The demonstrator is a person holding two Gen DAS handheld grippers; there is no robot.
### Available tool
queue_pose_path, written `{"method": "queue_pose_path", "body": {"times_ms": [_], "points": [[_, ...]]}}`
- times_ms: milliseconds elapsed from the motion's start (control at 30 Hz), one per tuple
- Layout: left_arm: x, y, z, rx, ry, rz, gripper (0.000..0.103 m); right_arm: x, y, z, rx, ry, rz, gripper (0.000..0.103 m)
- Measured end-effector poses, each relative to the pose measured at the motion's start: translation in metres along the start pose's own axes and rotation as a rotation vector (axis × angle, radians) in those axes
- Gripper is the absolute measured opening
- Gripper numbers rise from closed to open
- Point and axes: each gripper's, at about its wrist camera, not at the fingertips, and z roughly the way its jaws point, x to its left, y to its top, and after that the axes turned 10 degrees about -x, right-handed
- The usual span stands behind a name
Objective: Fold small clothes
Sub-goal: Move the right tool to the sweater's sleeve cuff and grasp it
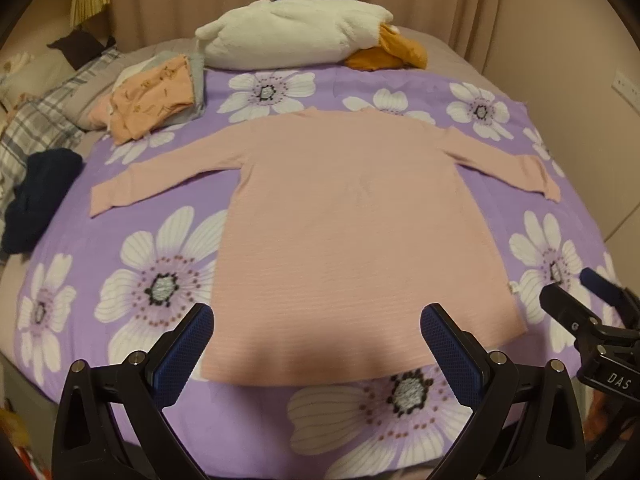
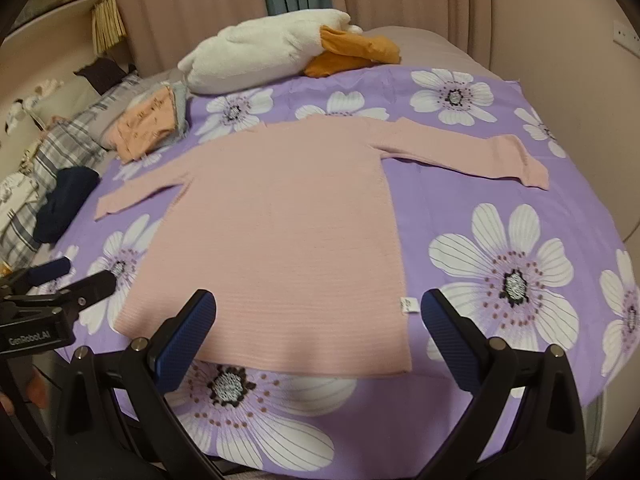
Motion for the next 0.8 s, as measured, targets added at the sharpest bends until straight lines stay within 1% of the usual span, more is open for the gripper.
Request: {"method": "queue_pose_path", "body": {"times_ms": [67, 100, 167, 233, 267, 333, 400, 467, 500, 533, 567, 633, 700, 800], "points": [[0.003, 0.002, 0.006, -0.002, -0.051, -0.036, 0.102, -0.009, 0.002, 0.004, -0.014, 0.071, 0.049, 0.103], [0.005, 0.003, 0.011, 0.003, -0.095, -0.062, 0.102, -0.018, 0.003, 0.009, -0.024, 0.116, 0.091, 0.103], [0.012, 0.005, 0.025, 0.028, -0.179, -0.138, 0.102, -0.035, 0.004, 0.018, -0.031, 0.157, 0.168, 0.103], [0.02, 0.006, 0.043, 0.046, -0.25, -0.223, 0.102, -0.064, 0.003, 0.033, -0.036, 0.173, 0.285, 0.103], [0.023, 0.008, 0.052, 0.049, -0.269, -0.249, 0.102, -0.08, 0.002, 0.041, -0.038, 0.168, 0.345, 0.103], [0.023, 0.011, 0.065, 0.049, -0.276, -0.273, 0.102, -0.106, -0.001, 0.052, -0.052, 0.155, 0.436, 0.102], [0.024, 0.016, 0.078, 0.048, -0.302, -0.3, 0.102, -0.143, -0.001, 0.066, -0.082, 0.096, 0.524, 0.1], [0.026, 0.021, 0.09, 0.047, -0.335, -0.339, 0.102, -0.171, 0.0, 0.075, -0.106, 0.064, 0.589, 0.098], [0.027, 0.025, 0.096, 0.046, -0.358, -0.362, 0.102, -0.194, 0.001, 0.085, -0.116, 0.04, 0.654, 0.096], [0.028, 0.027, 0.102, 0.048, -0.372, -0.383, 0.102, -0.207, 0.002, 0.089, -0.125, 0.042, 0.69, 0.095], [0.028, 0.031, 0.109, 0.051, -0.377, -0.402, 0.102, -0.222, 0.003, 0.095, -0.138, 0.036, 0.732, 0.091], [0.026, 0.037, 0.118, 0.065, -0.359, -0.402, 0.102, -0.256, 0.006, 0.112, -0.154, -0.015, 0.827, 0.088], [0.023, 0.043, 0.128, 0.075, -0.344, -0.393, 0.102, -0.285, 0.01, 0.126, -0.167, -0.051, 0.912, 0.079], [0.021, 0.049, 0.14, 0.084, -0.333, -0.381, 0.102, -0.312, 0.019, 0.138, -0.229, -0.051, 0.976, 0.073]]}}
